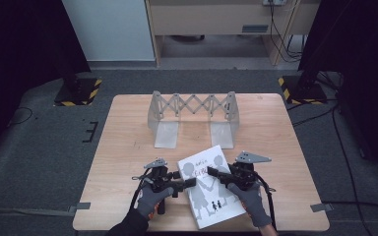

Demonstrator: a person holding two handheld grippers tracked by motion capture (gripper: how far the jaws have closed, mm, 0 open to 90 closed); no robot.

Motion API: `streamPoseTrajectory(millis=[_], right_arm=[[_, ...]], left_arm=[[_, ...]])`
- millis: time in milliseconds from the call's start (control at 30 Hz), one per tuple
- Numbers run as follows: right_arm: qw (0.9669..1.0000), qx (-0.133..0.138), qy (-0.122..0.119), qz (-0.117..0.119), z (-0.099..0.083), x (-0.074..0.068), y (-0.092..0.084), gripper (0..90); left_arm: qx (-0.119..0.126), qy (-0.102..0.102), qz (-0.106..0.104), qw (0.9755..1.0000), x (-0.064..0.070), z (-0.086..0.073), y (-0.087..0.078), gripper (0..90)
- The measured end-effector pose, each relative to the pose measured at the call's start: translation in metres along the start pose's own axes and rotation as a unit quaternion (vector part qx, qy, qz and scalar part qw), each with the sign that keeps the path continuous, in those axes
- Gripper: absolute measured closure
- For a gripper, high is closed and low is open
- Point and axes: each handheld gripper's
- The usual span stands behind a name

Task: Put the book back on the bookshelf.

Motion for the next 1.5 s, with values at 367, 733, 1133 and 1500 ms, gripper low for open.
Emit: streamPoseTrajectory(millis=[367, 733, 1133, 1500], right_arm=[[0.9941, -0.021, -0.037, -0.1, -0.004, 0.011, 0.003, 30.1], [0.9967, -0.04, 0.049, -0.051, -0.009, 0.027, 0.008, 30.0], [0.9986, 0.002, 0.038, -0.038, -0.004, 0.017, 0.0, 41.2], [0.9986, 0.008, 0.052, -0.007, -0.001, 0.019, 0.0, 46.9]], left_arm=[[-0.003, 0.011, 0.026, 0.9996, 0.004, 0.0, 0.001, 23.0], [-0.003, -0.002, 0.03, 0.9996, 0.003, 0.002, 0.002, 23.8], [0.01, 0.022, 0.02, 0.9995, 0.009, 0.01, 0.002, 23.0], [0.019, 0.017, -0.005, 0.9997, 0.01, 0.014, 0.007, 28.2]])
Point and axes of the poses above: each handheld gripper's, and its own axes: y roughly forward along the jaws, z roughly out of its top, x roughly to its right, and after that the axes turned 9 degrees about y, right-handed
